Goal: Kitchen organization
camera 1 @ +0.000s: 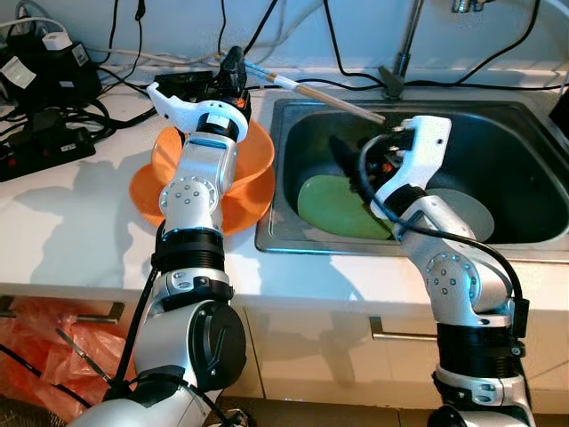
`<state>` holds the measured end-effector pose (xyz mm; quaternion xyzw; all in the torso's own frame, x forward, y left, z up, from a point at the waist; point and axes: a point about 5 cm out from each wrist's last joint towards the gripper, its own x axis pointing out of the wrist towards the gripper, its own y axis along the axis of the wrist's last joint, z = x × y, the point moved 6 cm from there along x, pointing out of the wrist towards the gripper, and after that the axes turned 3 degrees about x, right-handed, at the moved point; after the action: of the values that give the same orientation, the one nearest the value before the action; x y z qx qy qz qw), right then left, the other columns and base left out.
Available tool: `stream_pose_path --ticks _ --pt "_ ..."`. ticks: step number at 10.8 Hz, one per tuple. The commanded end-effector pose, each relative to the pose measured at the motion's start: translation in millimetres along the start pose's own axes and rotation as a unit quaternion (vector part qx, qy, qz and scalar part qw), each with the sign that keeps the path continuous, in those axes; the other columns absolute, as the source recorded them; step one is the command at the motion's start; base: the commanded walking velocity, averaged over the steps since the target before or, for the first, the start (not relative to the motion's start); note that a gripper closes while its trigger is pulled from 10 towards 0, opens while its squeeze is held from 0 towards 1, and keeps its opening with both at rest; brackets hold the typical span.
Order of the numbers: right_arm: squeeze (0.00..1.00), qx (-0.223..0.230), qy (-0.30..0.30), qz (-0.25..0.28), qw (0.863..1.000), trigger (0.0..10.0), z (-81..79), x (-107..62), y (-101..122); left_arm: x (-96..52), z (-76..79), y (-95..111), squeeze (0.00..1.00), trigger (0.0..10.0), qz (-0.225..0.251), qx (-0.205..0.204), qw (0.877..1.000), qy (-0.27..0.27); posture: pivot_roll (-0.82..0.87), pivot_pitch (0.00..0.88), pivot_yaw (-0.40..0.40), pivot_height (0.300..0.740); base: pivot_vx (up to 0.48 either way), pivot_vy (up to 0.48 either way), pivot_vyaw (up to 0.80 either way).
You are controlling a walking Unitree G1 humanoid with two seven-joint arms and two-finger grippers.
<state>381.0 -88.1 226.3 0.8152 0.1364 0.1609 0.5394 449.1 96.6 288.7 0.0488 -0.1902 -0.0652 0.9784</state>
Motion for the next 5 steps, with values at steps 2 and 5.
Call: stream_pose_path --ticks 2,5 --pt "0.00 0.035 0.035 0.025 0.998 10.0 -15.7 5.5 10 -4.5 -7.4 -16 0.00 0.0 -0.008 -0.019 1.000 0.016 0.06 0.048 0.071 0.740 0.000 0.000 0.00" --pt "0.00 0.157 0.070 0.059 0.983 10.0 -26.1 11.2 16 -7.8 -10.8 -30 0.00 0.0 -0.021 -0.028 0.999 0.026 0.05 0.050 0.073 0.740 0.000 0.000 0.00"
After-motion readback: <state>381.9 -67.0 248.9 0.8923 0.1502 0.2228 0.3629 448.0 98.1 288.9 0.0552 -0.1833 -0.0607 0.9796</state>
